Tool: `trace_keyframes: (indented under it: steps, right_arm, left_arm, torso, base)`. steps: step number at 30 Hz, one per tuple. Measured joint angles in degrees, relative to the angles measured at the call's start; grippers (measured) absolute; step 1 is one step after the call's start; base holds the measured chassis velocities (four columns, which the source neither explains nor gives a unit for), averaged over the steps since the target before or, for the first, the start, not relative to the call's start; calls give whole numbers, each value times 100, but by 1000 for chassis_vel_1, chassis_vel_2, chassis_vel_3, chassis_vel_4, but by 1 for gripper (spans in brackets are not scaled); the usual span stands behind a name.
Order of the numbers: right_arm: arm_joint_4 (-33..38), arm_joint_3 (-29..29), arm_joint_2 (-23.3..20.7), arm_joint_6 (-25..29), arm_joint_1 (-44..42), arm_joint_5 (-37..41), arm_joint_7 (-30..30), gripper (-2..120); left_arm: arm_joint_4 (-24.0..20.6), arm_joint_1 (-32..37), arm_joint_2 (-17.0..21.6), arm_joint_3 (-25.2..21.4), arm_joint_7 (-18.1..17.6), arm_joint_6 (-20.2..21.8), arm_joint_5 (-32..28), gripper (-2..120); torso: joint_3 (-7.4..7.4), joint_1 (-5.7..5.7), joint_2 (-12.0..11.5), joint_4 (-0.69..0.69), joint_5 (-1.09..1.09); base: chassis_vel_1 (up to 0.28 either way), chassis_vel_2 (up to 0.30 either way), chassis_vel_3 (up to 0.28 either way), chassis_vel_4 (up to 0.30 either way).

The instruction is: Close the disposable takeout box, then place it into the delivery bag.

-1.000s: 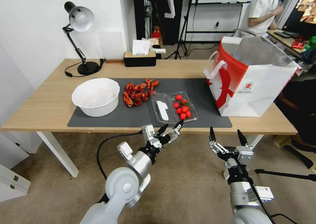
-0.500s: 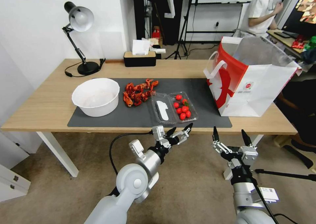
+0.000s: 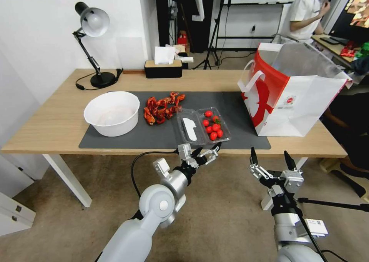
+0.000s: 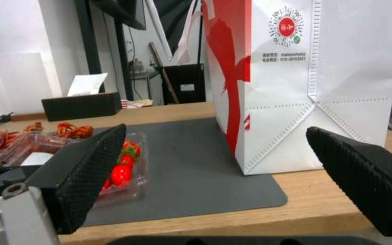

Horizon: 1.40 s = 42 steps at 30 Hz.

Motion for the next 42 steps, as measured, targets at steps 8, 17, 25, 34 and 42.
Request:
trace_keyframes:
  steps: [8, 17, 25, 34, 42]
  right_arm:
    - [0, -12, 20, 0, 1, 0, 1, 100]
    - [9, -23, 33, 0, -4, -6, -2, 100]
    - [35, -26, 34, 0, -20, -12, -4, 100]
    - [47, -35, 50, 0, -23, -26, -6, 100]
    - [73, -31, 54, 0, -37, -29, -6, 100]
  left_arm:
    - [41, -117, 49, -104, -40, -10, -23, 100]
    - [4, -254, 117, -255, -55, -2, -135, 100]
    - [-131, -318, 153, -300, -89, 12, -182, 100]
    - [-338, -454, 146, -316, -191, 119, -307, 100]
    - [-386, -596, 68, -250, -254, 173, -379, 100]
  torso:
    - [2, 2, -1, 1, -1]
    - [1, 2, -1, 0, 0]
    - [2, 2, -1, 0, 0]
    - [1, 2, -1, 0, 0]
    - [1, 2, -1, 0, 0]
  base:
    - [0, 0, 0, 0]
    - [0, 0, 0, 0]
    - [0, 0, 0, 0]
    - [0, 0, 0, 0]
    - [0, 0, 0, 0]
